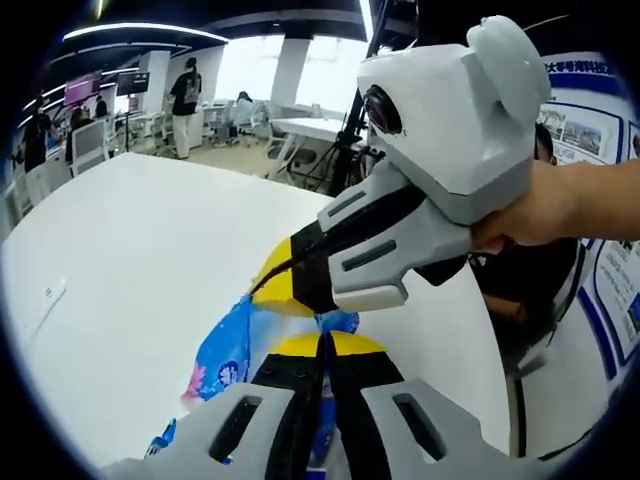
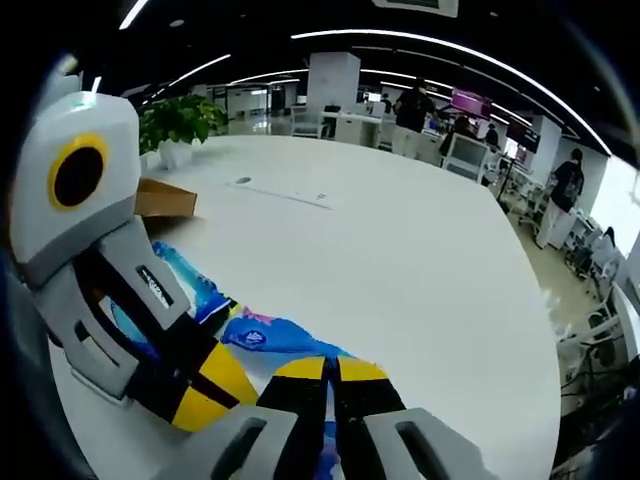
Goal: Operate the shoe box by opening the lid, removing the specified soft item, and placing it in the target area until the item is outside and the box remains undamaged.
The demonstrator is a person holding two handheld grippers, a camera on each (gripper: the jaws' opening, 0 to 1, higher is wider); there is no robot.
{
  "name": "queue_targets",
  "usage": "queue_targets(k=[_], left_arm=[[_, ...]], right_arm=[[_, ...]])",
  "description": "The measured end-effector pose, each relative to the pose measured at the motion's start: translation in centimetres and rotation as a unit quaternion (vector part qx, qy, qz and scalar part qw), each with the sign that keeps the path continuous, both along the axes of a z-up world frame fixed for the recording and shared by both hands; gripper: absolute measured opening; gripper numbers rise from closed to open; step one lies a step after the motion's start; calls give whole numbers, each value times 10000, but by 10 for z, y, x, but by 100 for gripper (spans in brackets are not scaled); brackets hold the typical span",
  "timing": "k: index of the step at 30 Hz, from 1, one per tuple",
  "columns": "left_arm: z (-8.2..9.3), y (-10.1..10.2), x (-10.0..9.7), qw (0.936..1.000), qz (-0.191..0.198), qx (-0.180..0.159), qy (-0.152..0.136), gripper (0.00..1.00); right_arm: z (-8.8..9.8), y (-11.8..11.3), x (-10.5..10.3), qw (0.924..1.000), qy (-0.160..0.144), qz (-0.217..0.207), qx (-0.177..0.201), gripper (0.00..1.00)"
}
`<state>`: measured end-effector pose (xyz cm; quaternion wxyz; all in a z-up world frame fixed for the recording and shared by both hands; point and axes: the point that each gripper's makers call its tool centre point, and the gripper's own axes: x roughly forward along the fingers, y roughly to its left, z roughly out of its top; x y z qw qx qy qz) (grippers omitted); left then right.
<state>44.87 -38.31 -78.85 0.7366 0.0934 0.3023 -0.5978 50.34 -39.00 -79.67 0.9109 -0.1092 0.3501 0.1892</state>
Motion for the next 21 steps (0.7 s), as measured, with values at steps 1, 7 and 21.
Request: queue_targets(k=[1, 7, 21], left_arm=[[0, 1, 1, 10000, 51, 23, -9, 0], [7, 6, -1, 9999, 16, 92, -121, 4], [38, 37, -27, 9968, -197, 516, -579, 17]], right_arm=[[0, -1, 0, 10000, 0, -14, -14, 0], [4, -4, -6, 9999, -20, -62, -118, 1], [39, 10, -27, 9995, -216, -19, -235, 9]])
